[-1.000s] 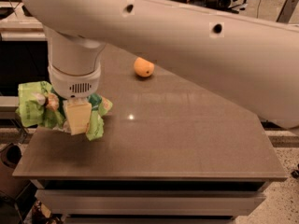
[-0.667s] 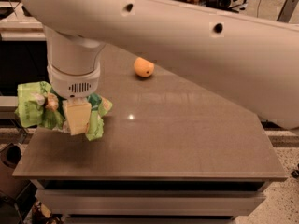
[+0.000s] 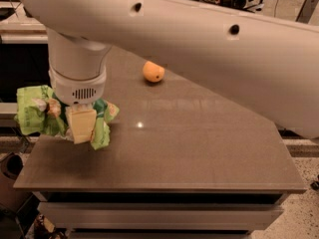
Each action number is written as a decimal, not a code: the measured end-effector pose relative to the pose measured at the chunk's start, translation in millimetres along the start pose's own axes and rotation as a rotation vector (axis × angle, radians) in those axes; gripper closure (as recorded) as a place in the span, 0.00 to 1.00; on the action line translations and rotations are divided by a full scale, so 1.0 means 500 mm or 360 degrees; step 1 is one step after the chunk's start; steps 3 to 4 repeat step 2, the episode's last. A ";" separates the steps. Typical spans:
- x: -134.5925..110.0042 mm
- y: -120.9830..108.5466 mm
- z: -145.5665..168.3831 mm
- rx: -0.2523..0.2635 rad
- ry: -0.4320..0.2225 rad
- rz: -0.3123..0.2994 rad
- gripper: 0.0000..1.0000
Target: Move green rice chip bag near rxbar chocolate
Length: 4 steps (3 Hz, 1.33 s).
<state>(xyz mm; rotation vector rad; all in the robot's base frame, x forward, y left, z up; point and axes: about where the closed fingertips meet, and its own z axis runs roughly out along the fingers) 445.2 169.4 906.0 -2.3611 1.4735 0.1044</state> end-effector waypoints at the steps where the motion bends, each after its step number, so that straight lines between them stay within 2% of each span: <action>1: -0.003 0.001 -0.002 0.0004 0.0000 -0.0004 0.00; 4: -0.003 0.001 -0.002 0.0004 0.0000 -0.0004 0.00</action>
Offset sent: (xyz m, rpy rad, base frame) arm -0.0009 0.0005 0.0012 0.0006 -0.0029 0.0015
